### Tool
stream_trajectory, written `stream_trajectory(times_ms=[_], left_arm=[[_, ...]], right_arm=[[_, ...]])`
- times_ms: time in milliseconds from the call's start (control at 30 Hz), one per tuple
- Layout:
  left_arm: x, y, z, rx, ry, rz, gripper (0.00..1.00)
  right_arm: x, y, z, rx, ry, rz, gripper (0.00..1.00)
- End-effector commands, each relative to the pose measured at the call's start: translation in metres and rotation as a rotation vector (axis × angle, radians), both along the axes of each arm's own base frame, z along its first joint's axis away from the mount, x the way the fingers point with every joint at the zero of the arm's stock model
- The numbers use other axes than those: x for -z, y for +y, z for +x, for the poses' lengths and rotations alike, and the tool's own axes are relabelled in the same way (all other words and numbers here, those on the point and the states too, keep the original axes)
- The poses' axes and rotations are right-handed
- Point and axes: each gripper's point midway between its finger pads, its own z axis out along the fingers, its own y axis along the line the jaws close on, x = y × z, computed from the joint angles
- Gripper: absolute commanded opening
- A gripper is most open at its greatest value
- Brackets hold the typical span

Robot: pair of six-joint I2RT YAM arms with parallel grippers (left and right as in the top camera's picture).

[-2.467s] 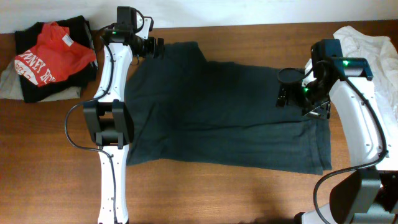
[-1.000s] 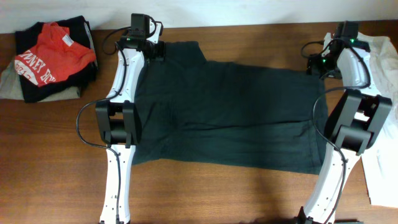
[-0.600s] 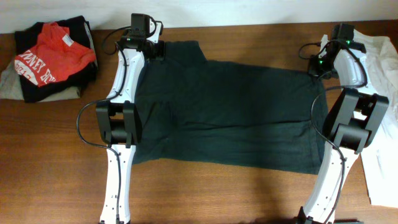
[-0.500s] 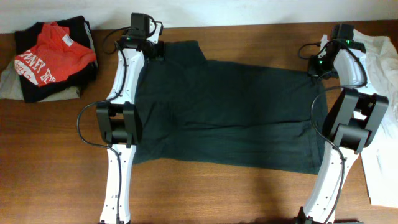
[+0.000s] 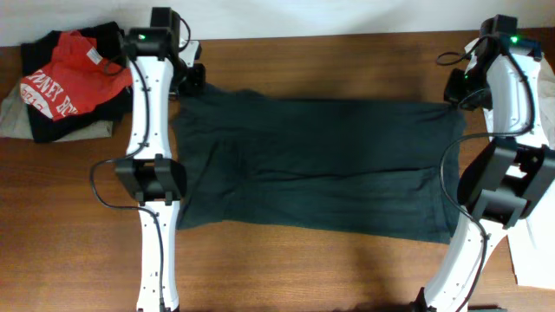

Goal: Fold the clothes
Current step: 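Fold the top edge down toward the bottom with both grippers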

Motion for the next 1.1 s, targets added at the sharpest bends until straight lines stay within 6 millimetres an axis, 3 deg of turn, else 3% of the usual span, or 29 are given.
stream_trajectory(times_ms=[0,133,233,367,467,533,700,833,933,1067], left_arm=[[-0.054,0.021,-0.011,-0.024,-0.064,0.011,0.00],[-0.056,-0.010,-0.014,0.023,-0.049,-0.150,0.00],[-0.046,-0.020,-0.021,0.036,0.007,-0.150,0.00],[-0.035,-0.004,-0.059,0.016,0.166,-0.027,0.00],[-0.055,0.004,-0.083,0.007,0.191,0.000,0.00],[-0.056,0.016,-0.096,-0.001,0.219,0.066,0.00],[-0.026,0.023,-0.144,0.000,0.416,0.095,0.00],[-0.010,0.026,-0.160,-0.003,0.491,0.096,0.00],[-0.007,0.025,-0.166,0.000,0.515,0.097,0.00],[-0.007,0.024,-0.167,0.000,0.519,0.089,0.00]], right_arm=[[-0.036,-0.002,-0.015,0.064,-0.018,-0.008,0.04],[-0.038,0.012,-0.058,0.065,0.137,0.037,0.04],[-0.038,0.014,-0.064,0.062,0.162,0.044,0.04],[-0.039,0.020,-0.069,0.059,0.180,0.073,0.04],[-0.045,0.038,-0.070,0.051,0.160,0.170,0.04],[-0.059,0.040,-0.075,0.051,0.144,0.168,0.04],[-0.091,0.042,-0.102,0.056,0.153,0.131,0.04],[-0.085,0.044,-0.112,0.055,0.196,0.135,0.04],[-0.071,0.042,-0.133,0.098,0.274,0.111,0.04],[-0.073,0.049,-0.152,0.096,0.185,0.095,0.04]])
